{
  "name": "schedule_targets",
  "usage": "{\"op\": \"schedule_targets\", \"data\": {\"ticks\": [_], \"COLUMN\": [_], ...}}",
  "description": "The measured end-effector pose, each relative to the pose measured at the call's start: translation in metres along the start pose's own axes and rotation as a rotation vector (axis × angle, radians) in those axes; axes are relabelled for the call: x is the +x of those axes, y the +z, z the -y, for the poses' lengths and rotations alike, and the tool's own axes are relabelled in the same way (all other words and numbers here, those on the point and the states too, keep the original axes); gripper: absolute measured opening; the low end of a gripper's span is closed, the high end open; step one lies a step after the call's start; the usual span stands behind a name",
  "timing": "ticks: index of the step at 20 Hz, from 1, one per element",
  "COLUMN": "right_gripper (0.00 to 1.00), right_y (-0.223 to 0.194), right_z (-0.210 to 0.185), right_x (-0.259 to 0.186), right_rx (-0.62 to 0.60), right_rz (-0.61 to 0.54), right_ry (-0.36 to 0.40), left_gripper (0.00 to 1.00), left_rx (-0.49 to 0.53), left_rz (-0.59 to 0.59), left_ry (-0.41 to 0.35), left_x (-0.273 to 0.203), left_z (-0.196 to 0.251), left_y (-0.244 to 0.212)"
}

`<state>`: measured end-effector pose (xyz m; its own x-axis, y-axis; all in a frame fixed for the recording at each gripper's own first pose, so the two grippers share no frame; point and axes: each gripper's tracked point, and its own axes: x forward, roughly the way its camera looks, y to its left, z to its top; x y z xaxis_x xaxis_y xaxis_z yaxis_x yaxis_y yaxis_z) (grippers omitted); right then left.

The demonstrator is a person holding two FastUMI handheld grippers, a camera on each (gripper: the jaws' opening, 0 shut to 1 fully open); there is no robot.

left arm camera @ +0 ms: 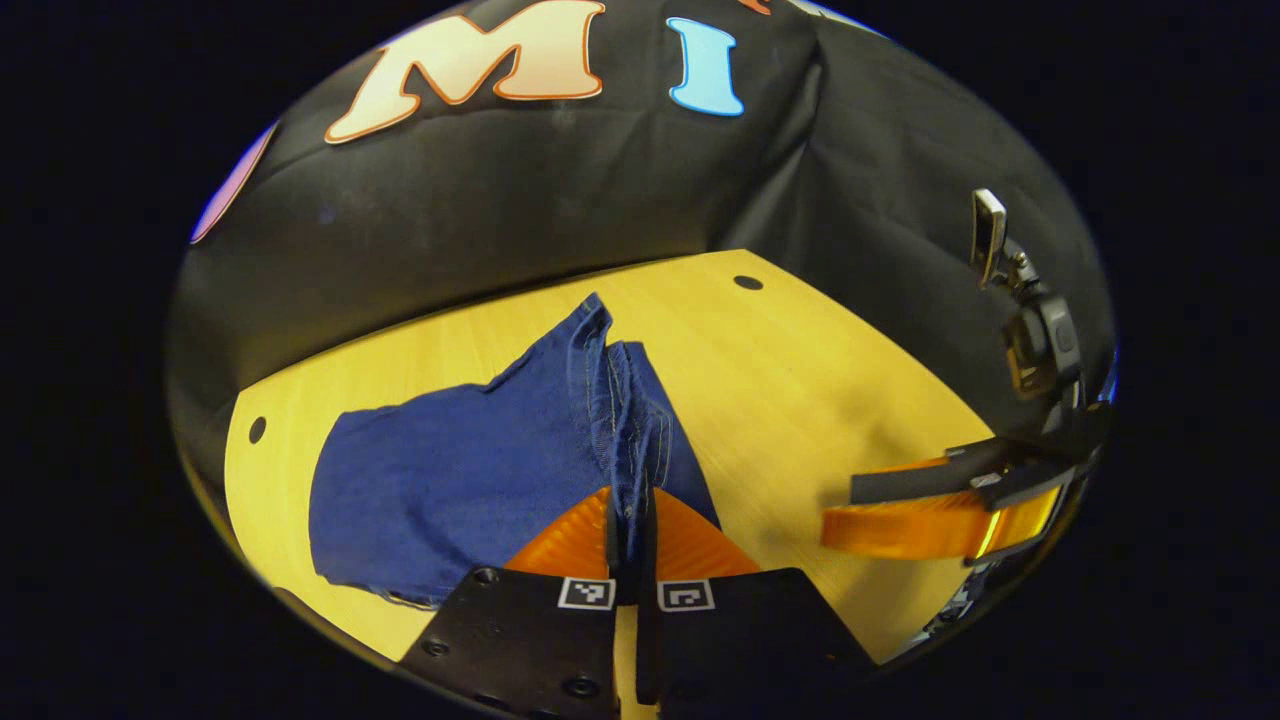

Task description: Grasp the waist and the cuffs of the jeans and fold them to make the two legs overlap; first hold the waist and fold one-third of the jeans toward the cuffs, then hold the cuffs and fold the remaining one-third in the same direction to finish folding.

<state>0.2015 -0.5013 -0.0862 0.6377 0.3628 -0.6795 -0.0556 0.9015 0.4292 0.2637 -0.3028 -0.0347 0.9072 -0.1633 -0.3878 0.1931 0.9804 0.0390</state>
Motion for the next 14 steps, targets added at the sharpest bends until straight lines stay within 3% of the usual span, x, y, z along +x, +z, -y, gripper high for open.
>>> {"op": "schedule_targets", "data": {"ticks": [3, 5, 7, 8, 14], "right_gripper": [0.96, 0.97, 0.96, 0.96, 0.96], "right_y": [-0.002, -0.003, -0.009, -0.011, -0.039], "right_z": [-0.001, -0.007, -0.017, -0.022, -0.07], "right_x": [-0.008, -0.017, -0.029, -0.033, -0.062], "right_rx": [-0.009, -0.015, -0.016, -0.012, 0.029], "right_rz": [0.013, 0.037, 0.061, 0.073, 0.18], "right_ry": [0.001, 0.004, 0.0, -0.003, 0.005], "left_gripper": [0.14, 0.57, 0.99, 0.96, 0.96], "left_rx": [-0.116, -0.191, -0.237, -0.252, -0.206], "left_rz": [0.019, 0.044, 0.074, 0.089, 0.117], "left_ry": [-0.069, -0.081, -0.027, -0.003, 0.075], "left_x": [-0.013, -0.038, -0.058, -0.073, -0.147], "left_z": [0.023, 0.025, 0.008, -0.002, -0.07], "left_y": [-0.006, -0.005, -0.009, -0.011, -0.039]}}
